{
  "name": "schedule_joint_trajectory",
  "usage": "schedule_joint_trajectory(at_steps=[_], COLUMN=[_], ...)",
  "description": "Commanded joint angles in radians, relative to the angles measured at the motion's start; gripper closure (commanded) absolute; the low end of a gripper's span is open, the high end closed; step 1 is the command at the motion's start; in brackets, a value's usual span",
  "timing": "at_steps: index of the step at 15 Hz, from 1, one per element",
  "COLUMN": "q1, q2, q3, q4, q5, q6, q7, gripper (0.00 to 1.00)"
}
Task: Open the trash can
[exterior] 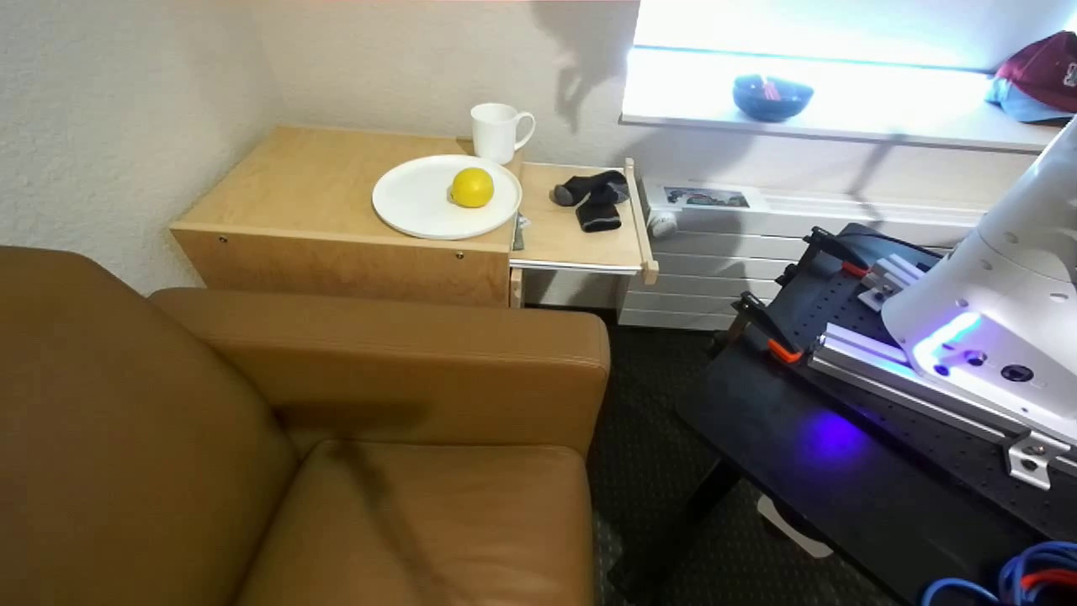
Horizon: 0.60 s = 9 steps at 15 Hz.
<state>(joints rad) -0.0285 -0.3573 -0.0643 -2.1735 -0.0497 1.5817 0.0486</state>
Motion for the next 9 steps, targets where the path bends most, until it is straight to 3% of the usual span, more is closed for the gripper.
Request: schedule_joint_trajectory(at_steps=[1, 5, 8, 9], q1=[-0.01, -0.01, -0.001, 0.001], q2=[0.124, 0.304, 0.369, 0.355], q3=[0.025, 0.045, 0.031, 0.035], q4=[-0.103, -0.166, -0.09, -0.147], q5=[0.08, 0.12, 0.235, 0.171], q6=[0.194, 0.483, 0.396, 0.457], q7=[0.138, 0.336, 0.261, 0.305], gripper=[0.0, 0.0, 0.0, 0.0])
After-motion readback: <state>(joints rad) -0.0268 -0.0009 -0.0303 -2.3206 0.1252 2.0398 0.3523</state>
